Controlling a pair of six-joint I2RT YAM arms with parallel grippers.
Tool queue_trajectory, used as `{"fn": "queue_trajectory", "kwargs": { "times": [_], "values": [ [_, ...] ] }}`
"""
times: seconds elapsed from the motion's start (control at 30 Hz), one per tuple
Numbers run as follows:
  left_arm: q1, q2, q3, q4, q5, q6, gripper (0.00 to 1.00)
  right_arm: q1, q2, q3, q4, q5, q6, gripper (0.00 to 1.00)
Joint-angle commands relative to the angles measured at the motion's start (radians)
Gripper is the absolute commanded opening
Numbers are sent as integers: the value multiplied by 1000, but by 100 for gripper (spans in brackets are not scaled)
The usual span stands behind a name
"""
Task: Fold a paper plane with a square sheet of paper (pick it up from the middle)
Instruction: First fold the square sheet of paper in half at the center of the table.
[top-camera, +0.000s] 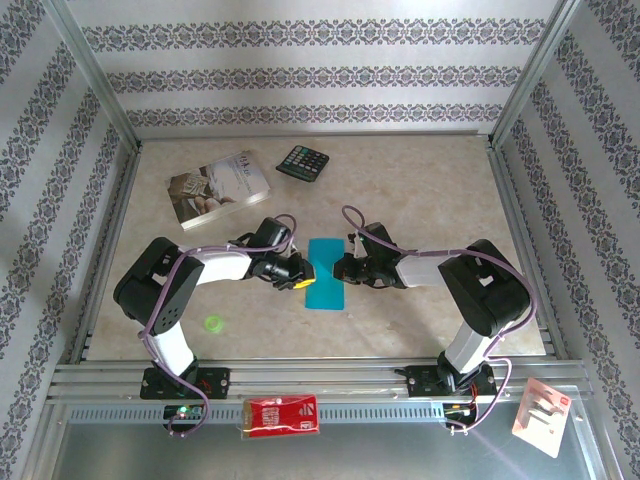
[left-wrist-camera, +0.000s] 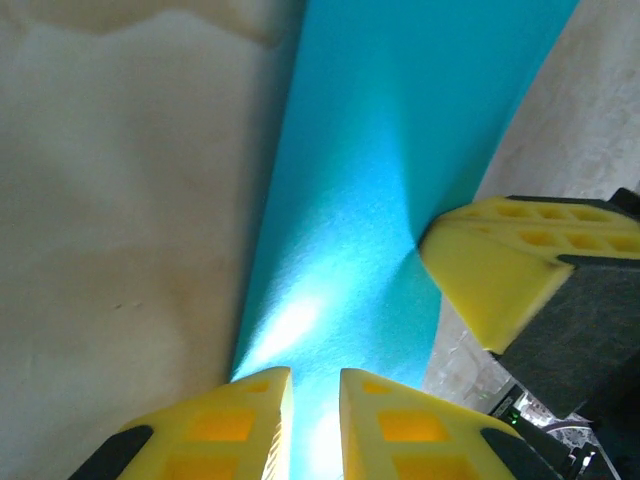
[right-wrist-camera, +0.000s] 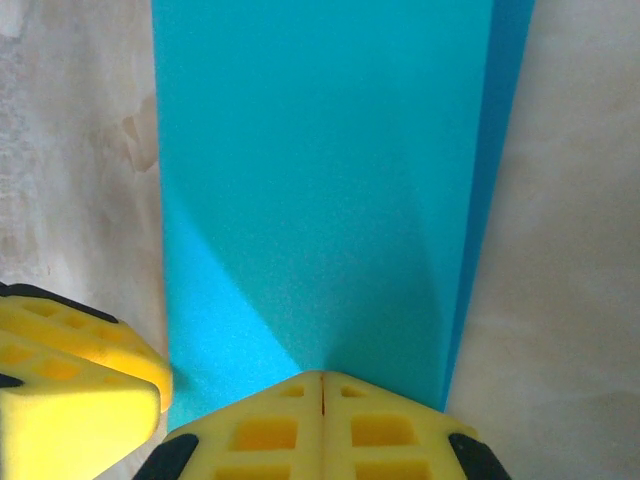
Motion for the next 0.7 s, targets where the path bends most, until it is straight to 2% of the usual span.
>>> {"fn": "queue_trajectory", "kwargs": {
  "times": [0.0,0.23,0.5,0.67],
  "values": [
    [14,-12,36,31,14,-9,18,-6,45,-35,-178,93,-6,0],
    [12,9,37,10,6,-12,13,-9,47,-35,-180,95,-9,0],
    [-15,-39,-48,34,7,-46,8,-10,56,-34,-181,94,-12,0],
    [-14,-16,-56,29,-11,-22,6,-11,58,-34,-178,92,-15,0]
  ]
}}
